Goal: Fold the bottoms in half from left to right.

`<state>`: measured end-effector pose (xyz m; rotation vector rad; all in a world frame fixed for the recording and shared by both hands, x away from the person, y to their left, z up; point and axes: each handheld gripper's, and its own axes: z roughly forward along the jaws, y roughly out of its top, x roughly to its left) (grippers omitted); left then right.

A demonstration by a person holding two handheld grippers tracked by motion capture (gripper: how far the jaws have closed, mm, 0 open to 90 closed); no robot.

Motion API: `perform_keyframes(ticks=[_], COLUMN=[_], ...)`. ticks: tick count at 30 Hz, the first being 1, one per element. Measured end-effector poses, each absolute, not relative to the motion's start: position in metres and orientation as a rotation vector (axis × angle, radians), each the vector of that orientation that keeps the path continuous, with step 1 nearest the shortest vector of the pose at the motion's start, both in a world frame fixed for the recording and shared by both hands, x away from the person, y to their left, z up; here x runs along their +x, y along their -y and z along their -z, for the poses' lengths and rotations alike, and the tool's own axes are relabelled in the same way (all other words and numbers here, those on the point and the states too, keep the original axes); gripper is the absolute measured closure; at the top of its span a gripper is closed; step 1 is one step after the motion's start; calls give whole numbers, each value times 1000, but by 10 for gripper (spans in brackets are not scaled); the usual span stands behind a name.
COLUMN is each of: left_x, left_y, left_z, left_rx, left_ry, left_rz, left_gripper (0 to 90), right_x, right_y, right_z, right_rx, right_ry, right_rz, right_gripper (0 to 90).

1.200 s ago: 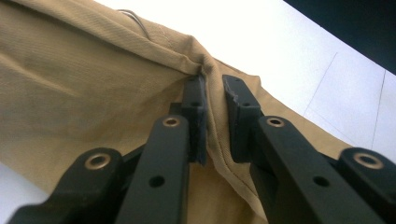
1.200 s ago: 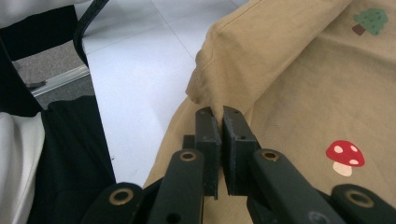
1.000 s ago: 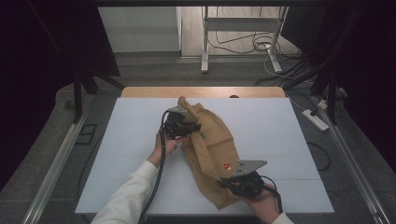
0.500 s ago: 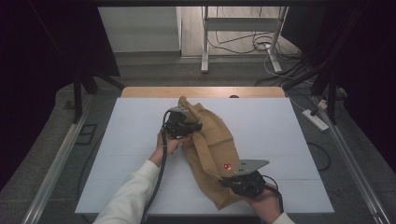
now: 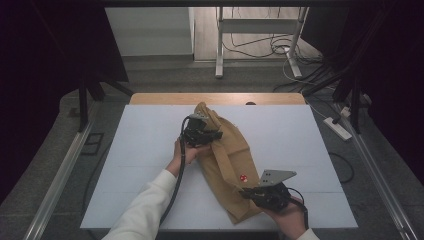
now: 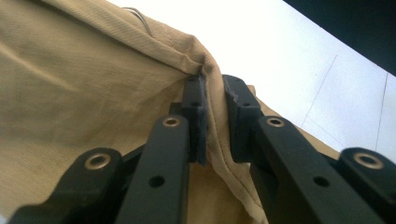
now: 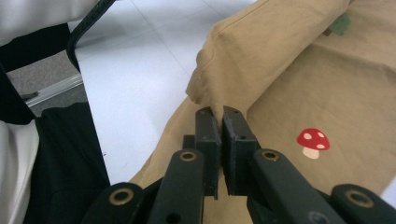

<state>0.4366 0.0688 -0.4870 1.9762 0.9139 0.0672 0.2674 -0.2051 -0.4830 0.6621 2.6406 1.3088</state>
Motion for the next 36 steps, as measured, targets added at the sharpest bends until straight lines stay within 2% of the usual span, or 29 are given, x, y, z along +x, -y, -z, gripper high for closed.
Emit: perform_keyframes(ticks=[36], left_x=[450], left_y=[-37], left_z=[500], left_rx=[2026], left_ry=[-926], left_rz=[-41], left_gripper=[781], right_x=[272], right_y=[232], right_z=[486], right_rx=[772], right_ry=[-2605], right_rz=[-1281], right_gripper=[855])
